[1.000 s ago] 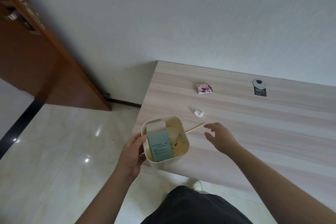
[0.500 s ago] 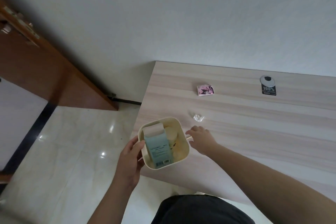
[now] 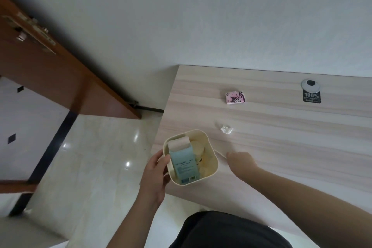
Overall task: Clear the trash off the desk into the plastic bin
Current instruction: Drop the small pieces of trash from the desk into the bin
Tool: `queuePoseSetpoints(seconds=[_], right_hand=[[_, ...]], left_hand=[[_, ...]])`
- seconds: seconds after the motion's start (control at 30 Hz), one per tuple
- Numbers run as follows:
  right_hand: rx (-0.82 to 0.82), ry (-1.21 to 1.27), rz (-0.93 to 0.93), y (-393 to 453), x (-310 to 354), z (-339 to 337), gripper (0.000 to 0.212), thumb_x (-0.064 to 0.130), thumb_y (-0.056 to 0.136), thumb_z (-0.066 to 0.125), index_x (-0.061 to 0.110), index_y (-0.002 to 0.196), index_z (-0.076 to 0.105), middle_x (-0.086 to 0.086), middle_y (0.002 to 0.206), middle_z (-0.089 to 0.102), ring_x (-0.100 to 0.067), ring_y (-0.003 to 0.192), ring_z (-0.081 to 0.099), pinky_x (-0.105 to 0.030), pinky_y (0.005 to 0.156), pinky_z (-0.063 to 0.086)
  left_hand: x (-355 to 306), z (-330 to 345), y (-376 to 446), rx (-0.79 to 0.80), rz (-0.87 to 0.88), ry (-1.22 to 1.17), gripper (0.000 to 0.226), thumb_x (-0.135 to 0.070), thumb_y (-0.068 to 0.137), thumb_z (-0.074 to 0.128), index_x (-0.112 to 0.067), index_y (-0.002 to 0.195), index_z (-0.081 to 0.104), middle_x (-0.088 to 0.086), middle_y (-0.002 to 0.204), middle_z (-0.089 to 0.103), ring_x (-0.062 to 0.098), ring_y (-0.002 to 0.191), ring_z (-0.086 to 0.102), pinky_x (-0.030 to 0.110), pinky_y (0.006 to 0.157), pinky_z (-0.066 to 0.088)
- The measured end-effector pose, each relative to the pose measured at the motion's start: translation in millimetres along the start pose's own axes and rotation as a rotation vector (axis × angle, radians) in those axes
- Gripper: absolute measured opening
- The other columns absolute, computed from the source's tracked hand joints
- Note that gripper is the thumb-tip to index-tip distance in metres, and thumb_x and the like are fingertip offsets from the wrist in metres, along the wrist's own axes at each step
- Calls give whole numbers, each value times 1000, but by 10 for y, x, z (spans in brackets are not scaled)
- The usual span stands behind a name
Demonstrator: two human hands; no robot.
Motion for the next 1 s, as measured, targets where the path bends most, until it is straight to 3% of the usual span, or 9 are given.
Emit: queuePoseSetpoints(seconds=[0.07,0.17,0.3,0.43,0.57,0.73,0.87,1.0], right_hand=[[62,165,82,-59,-85,50,32,4,88,44,10,118,52,-6,104,66,-28,93,66,-35,73,50],[35,442,180,-161,-224,-126,18,8,81,48,13,99,46,-5,87,59,-29,85,62,-32,63,44],[-347,675,211,-323,-371,-819,13,15,83,56,15,88,45,-5,78,63,-32,73,62,-31,58,39],[-687,841,149,-672,-327,-1598,21,22,83,61,27,81,41,12,66,58,-8,54,56,-22,46,35],[-547,929,-5,-829,146,-1826,16,25,81,61,32,80,46,19,80,64,-8,50,55,-15,48,40],[-214,717,-84,-768,870,-1617,8,31,84,61,26,90,58,18,82,63,2,60,54,-24,65,50],[-256,701,-53,-702,1046,-1660,10,41,84,62,33,90,62,19,76,61,7,57,50,-16,60,42],[-376,747,46,-667,966,-1806,10,36,85,66,36,79,58,17,64,60,5,60,54,-10,54,35]], left_hand=[[-27,79,7,22,15,-3,28,-16,94,59,-17,120,68,8,99,75,23,85,73,33,63,56],[-26,159,21,38,11,-1,30,-15,95,58,-16,124,66,12,108,73,29,95,70,36,66,57],[-32,228,65,72,11,23,31,-16,96,56,-15,127,64,17,115,69,32,99,68,36,69,57],[-28,245,141,119,-1,18,33,-18,95,58,-16,127,63,19,116,67,34,100,67,37,69,57],[-27,213,258,178,-30,-67,32,-16,94,59,-15,125,65,20,112,69,31,92,69,37,64,56],[-87,67,379,259,-34,-87,32,-15,94,59,-16,125,65,15,105,73,24,80,72,34,60,56],[-136,-141,510,274,-46,-80,31,-13,94,59,-18,124,65,12,96,74,24,76,71,36,60,56],[-182,-288,602,302,-69,-73,31,-14,94,59,-18,124,65,16,104,70,25,79,69,36,60,55]])
Point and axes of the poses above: each hand's wrist, its own y-axis towards the middle knuckle, its own z-axis out of the palm, x = y × z, the point moved 5 cm from there along y, towards the middle knuckle
